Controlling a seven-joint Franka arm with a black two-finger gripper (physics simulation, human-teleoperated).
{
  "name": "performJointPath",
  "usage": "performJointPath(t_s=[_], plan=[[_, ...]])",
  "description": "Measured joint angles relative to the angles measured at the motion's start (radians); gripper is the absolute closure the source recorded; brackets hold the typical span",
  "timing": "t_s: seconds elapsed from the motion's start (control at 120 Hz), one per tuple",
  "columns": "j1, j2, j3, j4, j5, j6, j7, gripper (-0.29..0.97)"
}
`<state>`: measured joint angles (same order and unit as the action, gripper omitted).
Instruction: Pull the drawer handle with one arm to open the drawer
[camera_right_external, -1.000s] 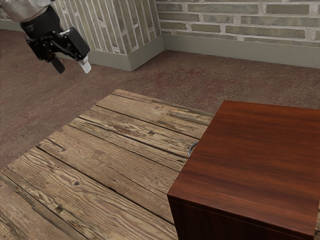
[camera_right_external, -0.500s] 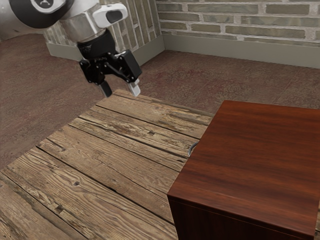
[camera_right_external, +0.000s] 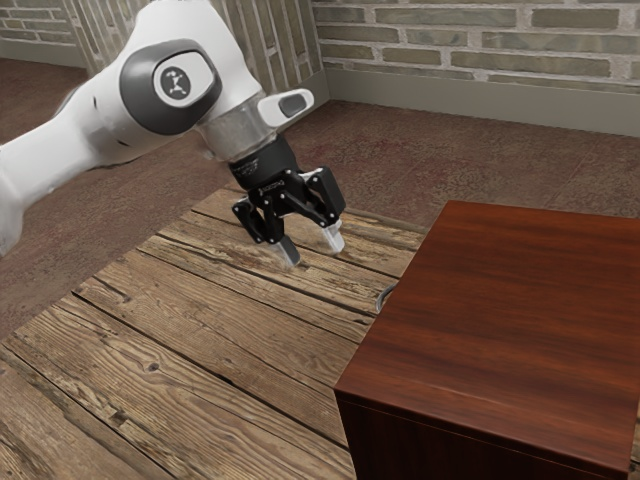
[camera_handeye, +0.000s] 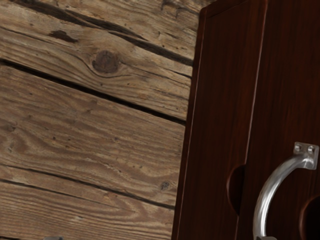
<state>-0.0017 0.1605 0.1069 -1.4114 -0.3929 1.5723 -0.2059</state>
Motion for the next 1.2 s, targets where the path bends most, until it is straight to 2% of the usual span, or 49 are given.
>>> performJointPath(t_s=[0.1, 0.217, 0.467, 1.2], plan=[[-0.009, 0.004, -0.003, -0.024, -0.003, 0.062, -0.012, 0.25], [-0.023, -0.036, -0.012, -0.112, -0.046, 0.147, -0.008, 0.31], [-0.03, -0.068, -0.033, -0.2, -0.11, 0.267, 0.035, 0.42], [-0.037, -0.081, -0.075, -0.284, -0.168, 0.302, 0.121, 0.6]])
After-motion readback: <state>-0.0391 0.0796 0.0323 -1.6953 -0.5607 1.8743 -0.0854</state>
